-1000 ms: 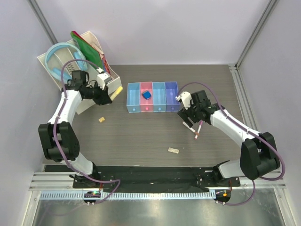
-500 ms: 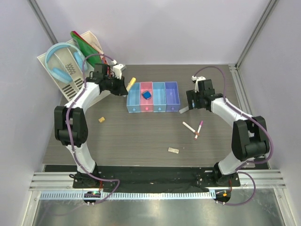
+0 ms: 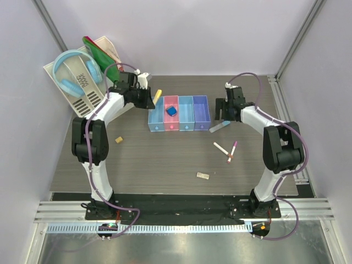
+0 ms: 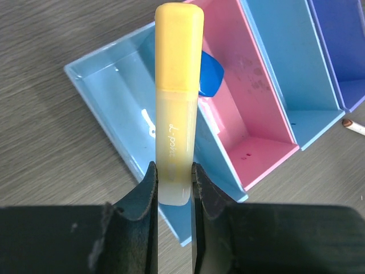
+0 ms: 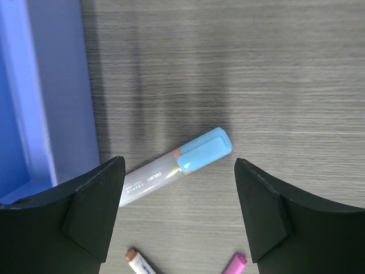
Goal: Sort the stationery into containers
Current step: Place the stationery in the storage box.
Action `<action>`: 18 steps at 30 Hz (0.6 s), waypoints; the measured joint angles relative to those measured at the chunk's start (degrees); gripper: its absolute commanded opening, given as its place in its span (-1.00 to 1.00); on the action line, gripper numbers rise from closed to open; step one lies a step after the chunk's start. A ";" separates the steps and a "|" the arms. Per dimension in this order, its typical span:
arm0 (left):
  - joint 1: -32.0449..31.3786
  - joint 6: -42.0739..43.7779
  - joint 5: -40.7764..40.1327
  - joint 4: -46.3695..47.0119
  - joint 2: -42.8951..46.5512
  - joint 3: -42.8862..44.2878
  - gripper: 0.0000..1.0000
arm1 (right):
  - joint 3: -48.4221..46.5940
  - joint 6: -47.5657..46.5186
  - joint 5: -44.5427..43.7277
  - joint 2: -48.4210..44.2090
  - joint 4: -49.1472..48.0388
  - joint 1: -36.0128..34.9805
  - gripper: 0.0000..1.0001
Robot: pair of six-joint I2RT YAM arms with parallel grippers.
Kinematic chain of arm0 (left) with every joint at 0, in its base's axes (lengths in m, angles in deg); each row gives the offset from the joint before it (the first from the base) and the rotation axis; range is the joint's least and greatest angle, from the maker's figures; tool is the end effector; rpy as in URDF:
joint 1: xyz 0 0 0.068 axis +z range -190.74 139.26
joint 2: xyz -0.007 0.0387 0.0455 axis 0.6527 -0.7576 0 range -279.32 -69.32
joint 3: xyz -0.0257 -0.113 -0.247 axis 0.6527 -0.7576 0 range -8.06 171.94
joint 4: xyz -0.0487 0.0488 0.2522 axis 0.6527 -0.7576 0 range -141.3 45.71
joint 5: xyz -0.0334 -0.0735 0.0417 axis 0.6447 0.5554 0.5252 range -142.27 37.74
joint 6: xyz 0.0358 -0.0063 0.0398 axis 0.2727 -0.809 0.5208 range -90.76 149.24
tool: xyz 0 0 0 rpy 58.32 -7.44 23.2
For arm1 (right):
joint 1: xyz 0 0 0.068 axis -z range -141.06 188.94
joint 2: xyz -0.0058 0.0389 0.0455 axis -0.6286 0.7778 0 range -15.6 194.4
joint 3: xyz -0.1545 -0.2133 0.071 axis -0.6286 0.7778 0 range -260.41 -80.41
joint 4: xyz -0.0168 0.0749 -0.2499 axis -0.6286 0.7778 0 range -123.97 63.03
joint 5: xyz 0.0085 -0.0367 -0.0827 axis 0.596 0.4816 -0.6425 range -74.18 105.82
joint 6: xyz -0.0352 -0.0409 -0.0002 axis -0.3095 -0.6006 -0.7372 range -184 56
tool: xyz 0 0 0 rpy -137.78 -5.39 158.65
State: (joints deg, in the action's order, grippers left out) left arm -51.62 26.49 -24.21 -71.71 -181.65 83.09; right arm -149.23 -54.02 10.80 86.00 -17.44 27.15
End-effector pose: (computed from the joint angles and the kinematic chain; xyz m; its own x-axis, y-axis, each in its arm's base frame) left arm 0.4290 -0.0995 0.2461 -0.7583 0.1025 -0.6437 0.4361 0.8138 -0.3841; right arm 0.3753 0.0753 0.2069 -0.7566 0.0183 -0.6536 -0.0170 0.9987 0.0477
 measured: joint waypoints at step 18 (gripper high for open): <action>-2.84 -0.90 -1.14 -5.44 -2.51 0.66 -0.68 | -1.05 9.01 0.26 7.19 -0.31 0.94 0.40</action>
State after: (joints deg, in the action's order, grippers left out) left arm -54.46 25.60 -25.35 -77.16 -184.17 83.75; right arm -150.28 -45.02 11.06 93.20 -17.74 28.09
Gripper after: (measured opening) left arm 0.187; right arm 0.716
